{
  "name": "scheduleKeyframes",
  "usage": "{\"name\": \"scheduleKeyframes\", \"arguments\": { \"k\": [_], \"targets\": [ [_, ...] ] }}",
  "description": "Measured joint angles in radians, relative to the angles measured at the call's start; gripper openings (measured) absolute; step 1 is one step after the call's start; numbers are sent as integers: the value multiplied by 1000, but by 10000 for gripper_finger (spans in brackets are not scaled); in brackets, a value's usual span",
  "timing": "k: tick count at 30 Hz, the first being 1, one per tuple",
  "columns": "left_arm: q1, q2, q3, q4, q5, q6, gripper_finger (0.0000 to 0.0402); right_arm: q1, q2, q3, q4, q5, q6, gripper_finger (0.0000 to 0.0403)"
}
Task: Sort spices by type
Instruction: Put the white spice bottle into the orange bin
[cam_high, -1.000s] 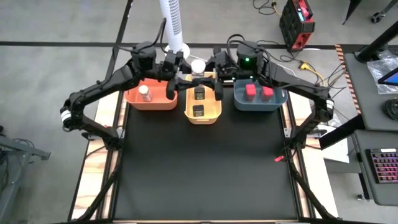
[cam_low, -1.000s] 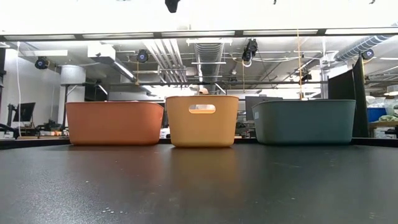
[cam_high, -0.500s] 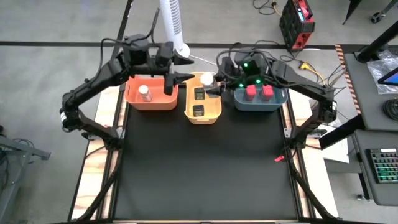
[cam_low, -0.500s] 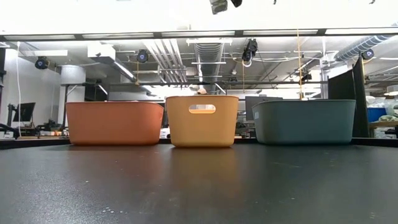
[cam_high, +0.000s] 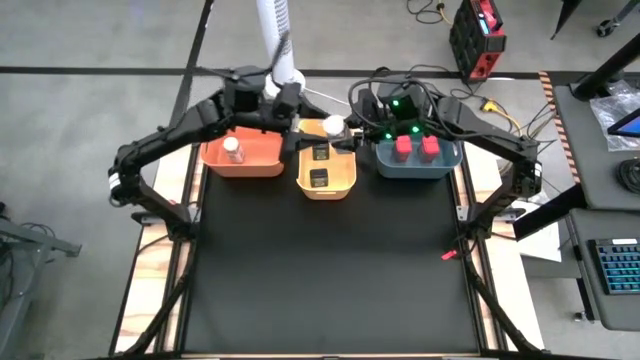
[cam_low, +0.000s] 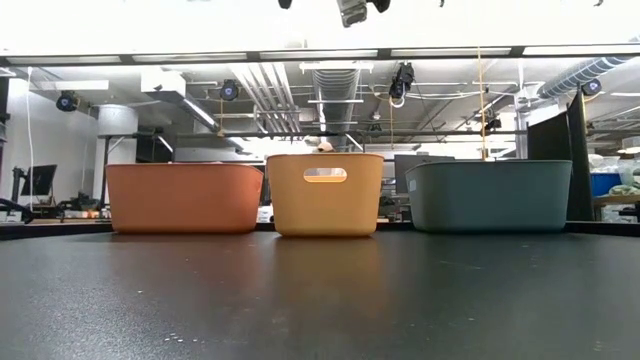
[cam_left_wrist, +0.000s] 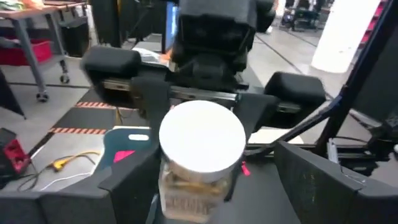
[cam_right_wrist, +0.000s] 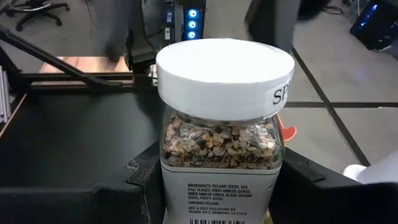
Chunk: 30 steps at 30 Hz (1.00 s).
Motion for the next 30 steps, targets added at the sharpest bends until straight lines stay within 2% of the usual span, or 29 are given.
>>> {"name": "scheduleKeyframes", "arguments": {
  "k": [7, 17, 25, 30],
  "targets": [
    [-6, 99, 101, -4, 4, 16, 294, 5, 25, 0, -31, 0, 3, 193],
    [-9, 183, 313, -309, 15, 157, 276, 7, 20, 4, -31, -2, 1, 193],
    [-11, 205, 313, -320, 25, 162, 273, 7, 17, 8, -27, -1, -1, 193],
    [-12, 206, 319, -302, 22, 151, 256, 7, 17, 8, -21, -1, -1, 194]
  ]
}}
